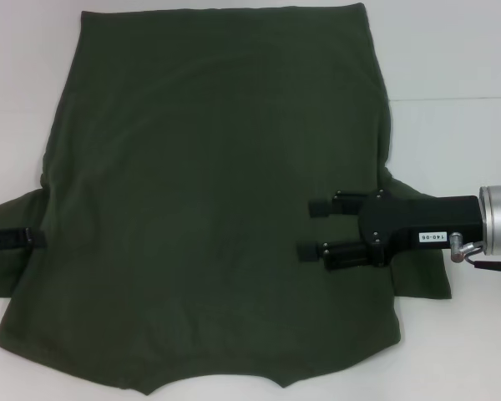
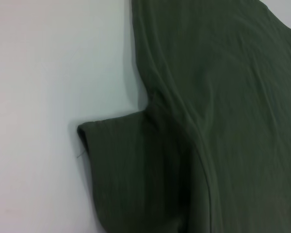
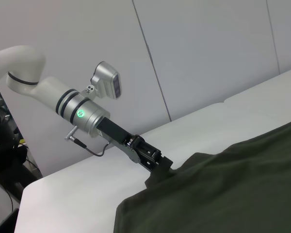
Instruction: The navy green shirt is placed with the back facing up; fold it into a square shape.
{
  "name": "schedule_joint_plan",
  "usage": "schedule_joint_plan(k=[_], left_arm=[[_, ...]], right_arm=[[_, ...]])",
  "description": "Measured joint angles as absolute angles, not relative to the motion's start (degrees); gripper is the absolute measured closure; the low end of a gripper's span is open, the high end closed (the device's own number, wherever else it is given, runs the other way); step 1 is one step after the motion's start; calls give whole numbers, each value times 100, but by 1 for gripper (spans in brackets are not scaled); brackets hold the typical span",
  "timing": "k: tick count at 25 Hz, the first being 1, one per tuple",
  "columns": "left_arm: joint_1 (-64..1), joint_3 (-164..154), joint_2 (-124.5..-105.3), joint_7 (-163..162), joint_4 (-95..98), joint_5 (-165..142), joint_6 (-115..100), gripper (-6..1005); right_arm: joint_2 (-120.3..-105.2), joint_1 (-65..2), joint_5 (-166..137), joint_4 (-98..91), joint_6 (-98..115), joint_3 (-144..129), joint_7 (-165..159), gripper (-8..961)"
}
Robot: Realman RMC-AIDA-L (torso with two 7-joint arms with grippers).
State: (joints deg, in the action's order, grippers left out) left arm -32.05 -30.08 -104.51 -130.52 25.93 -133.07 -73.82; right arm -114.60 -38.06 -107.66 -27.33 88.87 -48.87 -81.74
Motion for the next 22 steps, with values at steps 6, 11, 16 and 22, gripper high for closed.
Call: schedule_joint_plan(k=[6, 11, 16, 22], left_arm=[[-3208, -3005, -10452, -13052, 2585, -13369, -7297, 127], [-3208, -3007, -10474, -13052, 2583, -13371, -7198, 328], [-3209, -3013, -10476, -13051, 2583, -13371, -7175, 440], [-3236, -3107, -10488, -13261, 2584, -13487, -7029, 575]], right_arm=[[-11460, -3820, -10766, -2733, 8885, -4886, -8174, 43], [-11463, -3833, -10766, -2733, 8878, -4887, -8174, 43], [-11469, -3843, -10767, -2733, 8843, -4886, -8177, 44], [-11471, -3850, -10766, -2733, 8833, -4886, -8188, 44]])
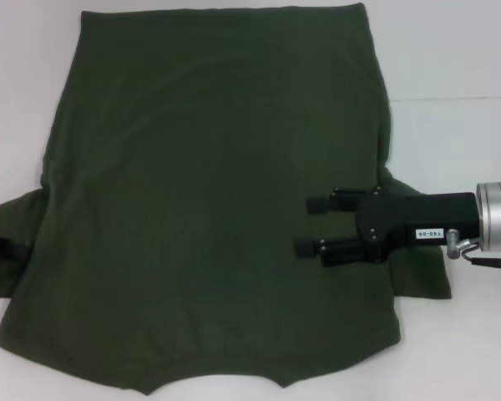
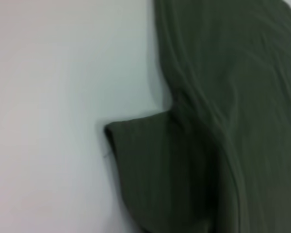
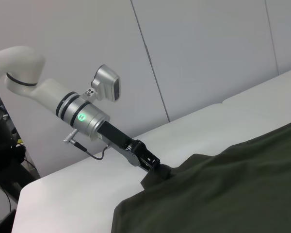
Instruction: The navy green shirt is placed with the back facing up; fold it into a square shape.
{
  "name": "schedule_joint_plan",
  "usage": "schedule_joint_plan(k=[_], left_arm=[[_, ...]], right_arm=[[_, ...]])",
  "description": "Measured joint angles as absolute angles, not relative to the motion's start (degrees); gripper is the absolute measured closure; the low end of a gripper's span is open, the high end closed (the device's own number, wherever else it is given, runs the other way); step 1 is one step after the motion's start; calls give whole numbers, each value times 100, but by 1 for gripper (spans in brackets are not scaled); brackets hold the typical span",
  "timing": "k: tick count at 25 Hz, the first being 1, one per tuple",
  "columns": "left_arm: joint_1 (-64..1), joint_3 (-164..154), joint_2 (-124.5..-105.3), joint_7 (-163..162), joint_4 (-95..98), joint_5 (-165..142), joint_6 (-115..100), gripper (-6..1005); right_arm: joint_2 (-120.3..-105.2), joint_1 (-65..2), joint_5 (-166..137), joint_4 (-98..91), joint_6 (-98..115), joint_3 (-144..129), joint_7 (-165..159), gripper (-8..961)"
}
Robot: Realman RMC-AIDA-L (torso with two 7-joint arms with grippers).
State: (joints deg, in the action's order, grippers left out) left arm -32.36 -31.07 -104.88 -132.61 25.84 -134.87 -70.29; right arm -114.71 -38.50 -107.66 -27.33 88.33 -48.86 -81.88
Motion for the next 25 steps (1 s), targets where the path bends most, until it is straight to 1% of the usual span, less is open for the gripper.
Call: schedule_joint_plan(k=[3, 8, 14, 17, 25], left_arm=[[-3254, -3136, -10493, -13319, 2584, -13505, -6997, 677], [-3271, -3146, -10493, -13325, 2584, -13508, -7027, 882], [-3271, -3157, -10493, -13327, 2584, -13509, -7034, 997], [-3280, -3157, -10467, -13326, 2593, -13512, -7050, 997], [-3451, -3016, -10052, -13603, 2983, -14113, -7584, 996]], right_arm=[[-11478, -3850, -10766, -2733, 8831, -4886, -8187, 44], [-11478, -3849, -10766, -2733, 8824, -4886, -8185, 44], [-11478, -3849, -10766, -2733, 8824, -4906, -8176, 44], [-11478, -3849, -10766, -2734, 8817, -4918, -8175, 45], [-11477, -3849, -10768, -2733, 8793, -4947, -8185, 45]])
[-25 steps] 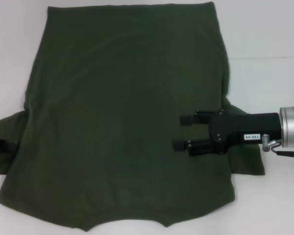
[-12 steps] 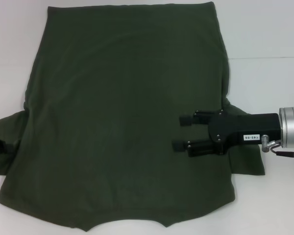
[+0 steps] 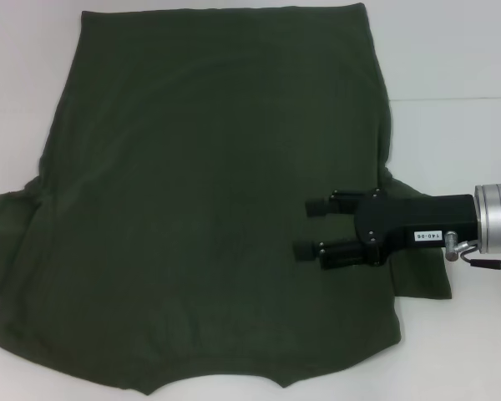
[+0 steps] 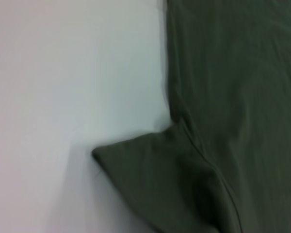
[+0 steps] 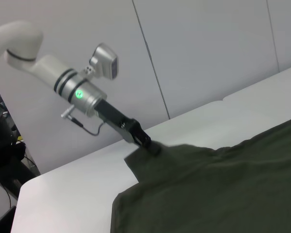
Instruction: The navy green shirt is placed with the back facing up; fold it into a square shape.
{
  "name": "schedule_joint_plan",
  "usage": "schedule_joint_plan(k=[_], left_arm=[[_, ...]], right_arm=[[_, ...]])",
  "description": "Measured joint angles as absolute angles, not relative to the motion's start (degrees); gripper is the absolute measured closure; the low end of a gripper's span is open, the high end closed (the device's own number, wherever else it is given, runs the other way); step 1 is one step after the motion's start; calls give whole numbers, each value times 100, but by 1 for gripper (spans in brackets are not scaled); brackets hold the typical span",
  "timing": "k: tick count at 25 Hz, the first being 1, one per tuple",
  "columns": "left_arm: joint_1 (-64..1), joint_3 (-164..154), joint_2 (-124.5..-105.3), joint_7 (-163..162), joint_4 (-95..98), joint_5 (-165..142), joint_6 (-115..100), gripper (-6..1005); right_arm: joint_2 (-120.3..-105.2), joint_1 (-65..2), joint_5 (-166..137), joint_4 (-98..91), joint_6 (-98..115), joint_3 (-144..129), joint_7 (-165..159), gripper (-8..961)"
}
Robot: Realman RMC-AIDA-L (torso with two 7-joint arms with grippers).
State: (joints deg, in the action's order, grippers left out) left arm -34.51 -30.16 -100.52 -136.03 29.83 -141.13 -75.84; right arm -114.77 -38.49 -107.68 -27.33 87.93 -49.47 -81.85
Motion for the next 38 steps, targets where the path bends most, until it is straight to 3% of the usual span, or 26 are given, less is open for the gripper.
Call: schedule_joint_plan(k=[11, 20, 29, 38], left_arm=[[-4147, -2842, -9612, -14069, 3349, -15130, -8469, 990], [-4717, -3064, -9506, -15013, 3435, -15313, -8953, 984], [-5323, -3140, -9811, -15775, 3109, -15303, -8864, 978], [-5482, -3158, -10521, -15874, 2561, -15298, -7555, 946]], right_arm=[[-11478, -3844, -10898, -2733, 8701, -4959, -8182, 46], [-11491, -3852, -10931, -2734, 8656, -4957, -8168, 46], [-11504, -3867, -10930, -2743, 8698, -4957, -8165, 46], [-11504, -3867, -10927, -2736, 8671, -4956, -8188, 47]])
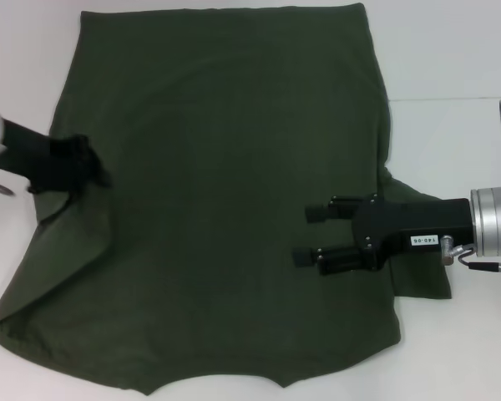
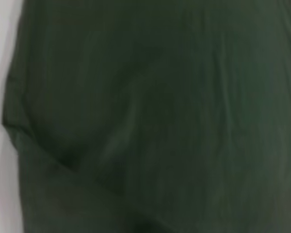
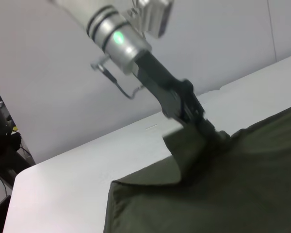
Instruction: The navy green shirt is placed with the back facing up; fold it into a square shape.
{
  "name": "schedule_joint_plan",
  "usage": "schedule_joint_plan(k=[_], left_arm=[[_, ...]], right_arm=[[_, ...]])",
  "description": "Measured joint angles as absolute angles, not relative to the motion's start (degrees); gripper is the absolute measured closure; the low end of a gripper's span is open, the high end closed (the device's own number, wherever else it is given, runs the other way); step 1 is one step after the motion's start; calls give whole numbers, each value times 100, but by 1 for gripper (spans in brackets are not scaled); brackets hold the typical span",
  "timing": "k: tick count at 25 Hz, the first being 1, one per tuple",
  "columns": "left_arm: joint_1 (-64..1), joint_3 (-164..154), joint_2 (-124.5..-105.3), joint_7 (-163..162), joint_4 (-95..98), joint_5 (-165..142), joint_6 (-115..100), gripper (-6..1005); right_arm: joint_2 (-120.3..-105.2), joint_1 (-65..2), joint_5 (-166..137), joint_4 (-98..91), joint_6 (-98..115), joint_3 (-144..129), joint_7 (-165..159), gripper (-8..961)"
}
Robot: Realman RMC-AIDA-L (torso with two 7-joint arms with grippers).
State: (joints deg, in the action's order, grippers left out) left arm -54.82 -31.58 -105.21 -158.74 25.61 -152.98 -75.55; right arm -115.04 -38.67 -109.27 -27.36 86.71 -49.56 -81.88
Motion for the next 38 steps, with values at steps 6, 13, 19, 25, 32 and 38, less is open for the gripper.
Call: schedule_joint_plan(k=[6, 13, 19, 25, 32, 38], left_arm=[[-5455, -3147, -10945, -15824, 2423, -15269, -6862, 823], [-5347, -3109, -11024, -15510, 2500, -14537, -6888, 601], [-5202, -3303, -11044, -15446, 2516, -14503, -6888, 449], [-5205, -3556, -11105, -15488, 2753, -14510, -6872, 239], [-4746, -3340, -10819, -15558, 3045, -14352, -7098, 80], [-3996, -2775, -10758, -15458, 3004, -13931, -7023, 80]], right_arm=[[-11504, -3869, -10925, -2745, 8663, -4950, -8221, 47], [-11501, -3882, -10924, -2749, 8653, -4941, -8244, 47], [-11495, -3894, -10924, -2747, 8652, -4931, -8279, 48], [-11495, -3925, -10925, -2765, 8622, -4945, -8314, 48], [-11486, -3926, -10925, -2782, 8640, -4953, -8349, 48], [-11482, -3927, -10925, -2783, 8649, -4957, -8350, 49]])
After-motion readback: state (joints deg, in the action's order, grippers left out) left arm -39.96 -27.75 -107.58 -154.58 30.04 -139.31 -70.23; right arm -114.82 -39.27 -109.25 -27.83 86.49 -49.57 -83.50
